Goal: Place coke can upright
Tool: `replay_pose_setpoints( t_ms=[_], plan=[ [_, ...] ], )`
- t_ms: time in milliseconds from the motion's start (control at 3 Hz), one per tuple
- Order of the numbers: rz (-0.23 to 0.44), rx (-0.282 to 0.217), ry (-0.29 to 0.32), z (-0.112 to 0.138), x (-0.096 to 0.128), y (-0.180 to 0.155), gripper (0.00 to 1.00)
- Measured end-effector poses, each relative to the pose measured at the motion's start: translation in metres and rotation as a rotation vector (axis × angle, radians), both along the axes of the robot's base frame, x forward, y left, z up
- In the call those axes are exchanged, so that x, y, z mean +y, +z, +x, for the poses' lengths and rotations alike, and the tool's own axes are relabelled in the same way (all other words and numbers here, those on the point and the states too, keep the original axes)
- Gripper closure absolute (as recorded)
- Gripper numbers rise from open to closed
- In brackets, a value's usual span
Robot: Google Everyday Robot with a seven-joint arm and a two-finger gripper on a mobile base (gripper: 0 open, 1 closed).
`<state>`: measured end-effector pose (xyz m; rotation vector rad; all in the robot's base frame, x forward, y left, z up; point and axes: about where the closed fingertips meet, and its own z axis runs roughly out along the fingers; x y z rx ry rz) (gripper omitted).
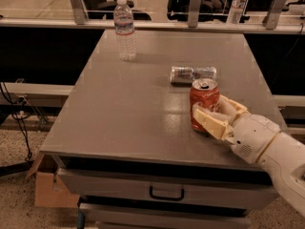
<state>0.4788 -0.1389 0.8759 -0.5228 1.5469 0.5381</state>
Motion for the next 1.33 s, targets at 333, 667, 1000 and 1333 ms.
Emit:
replay_pose_setpoints(
  t_ms=[333, 667, 1000, 1333],
  plan=[
    [0.005, 0.003, -0.008, -0.005, -0.002, -0.005, 0.3],
    [-0.013, 0.02, -0.015, -0.013, -0.009, -0.006, 0.07],
    [-0.052, 0.044, -0.015, -0.023, -0.022, -0.002, 0.0],
    [-0.131, 0.1, -0.075, -0.049, -0.049, 0.004, 0.0]
  ],
)
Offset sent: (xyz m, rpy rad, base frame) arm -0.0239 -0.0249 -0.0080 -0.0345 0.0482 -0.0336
